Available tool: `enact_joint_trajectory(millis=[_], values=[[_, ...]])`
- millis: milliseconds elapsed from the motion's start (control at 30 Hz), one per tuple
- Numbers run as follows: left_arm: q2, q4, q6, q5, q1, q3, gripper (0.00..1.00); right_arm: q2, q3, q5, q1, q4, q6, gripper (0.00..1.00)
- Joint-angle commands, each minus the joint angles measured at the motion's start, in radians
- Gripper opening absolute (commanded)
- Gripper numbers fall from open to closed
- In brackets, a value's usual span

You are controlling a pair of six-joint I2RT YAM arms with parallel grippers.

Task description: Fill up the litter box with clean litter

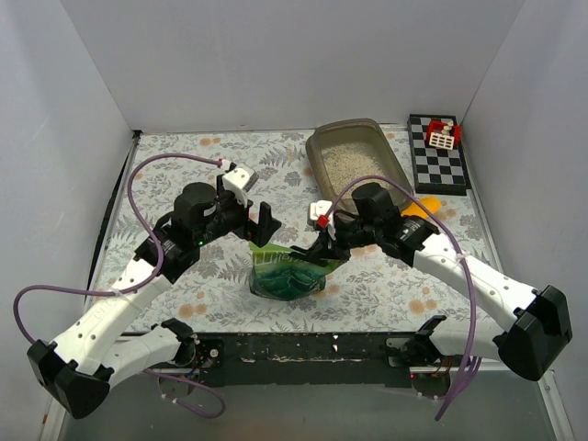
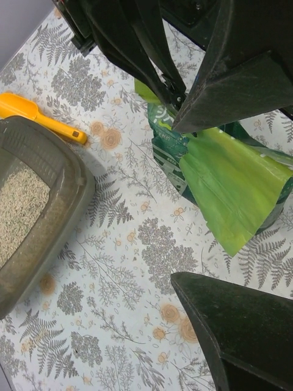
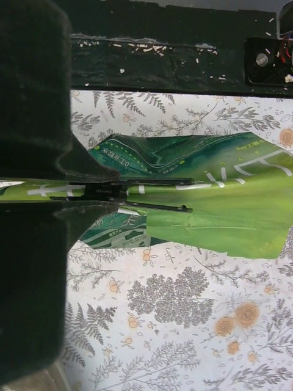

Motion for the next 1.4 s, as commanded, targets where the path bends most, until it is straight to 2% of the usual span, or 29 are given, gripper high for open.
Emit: enact_joint_trajectory(millis=[0, 200, 300, 367, 467, 600, 700, 833, 900, 1033, 1133, 1333, 1367], values=[[-0.026, -0.012, 0.023, -0.061, -0.002, -0.018, 0.98, -0.010, 0.018, 0.053, 0.008, 0.005, 0.002, 0.01], [-0.014, -0.002, 0.016, -0.059, -0.002, -0.025, 0.98, -0.155, 0.016, 0.185, 0.008, 0.023, 0.016, 0.01], [-0.015, -0.001, 0.008, -0.056, -0.001, -0.027, 0.98, -0.250, 0.022, 0.318, 0.006, -0.001, 0.043, 0.01], [-0.017, 0.004, -0.001, -0.044, -0.002, -0.028, 0.98, -0.281, 0.033, 0.468, 0.006, -0.035, 0.094, 0.01], [-0.026, 0.022, -0.004, -0.016, -0.002, -0.039, 0.98, -0.306, 0.047, 0.713, 0.002, -0.092, 0.245, 0.01], [-0.032, 0.031, -0.020, -0.051, -0.002, -0.044, 0.98, -0.295, 0.082, 0.979, -0.002, -0.261, 0.547, 0.01], [-0.004, -0.021, -0.105, -0.143, -0.001, -0.004, 0.98, -0.266, 0.085, 1.053, -0.005, -0.403, 0.741, 0.01], [0.045, -0.154, -0.237, -0.275, -0.001, 0.080, 0.98, -0.263, -0.016, 1.075, -0.032, -0.483, 0.945, 0.01], [0.080, -0.226, -0.311, -0.321, -0.001, 0.154, 0.98, -0.296, -0.124, 1.032, -0.063, -0.417, 1.019, 0.01], [0.158, -0.364, -0.412, -0.314, 0.008, 0.255, 0.98, -0.304, -0.292, 0.836, -0.176, -0.296, 1.069, 0.01], [0.193, -0.412, -0.475, -0.292, 0.021, 0.248, 0.98, -0.281, -0.386, 0.762, -0.233, -0.238, 1.099, 0.01], [0.172, -0.421, -0.572, -0.318, 0.031, 0.182, 0.98, -0.293, -0.432, 0.783, -0.249, -0.216, 1.122, 0.01], [0.164, -0.426, -0.586, -0.317, 0.036, 0.177, 0.98, -0.295, -0.433, 0.783, -0.250, -0.221, 1.117, 0.05]])
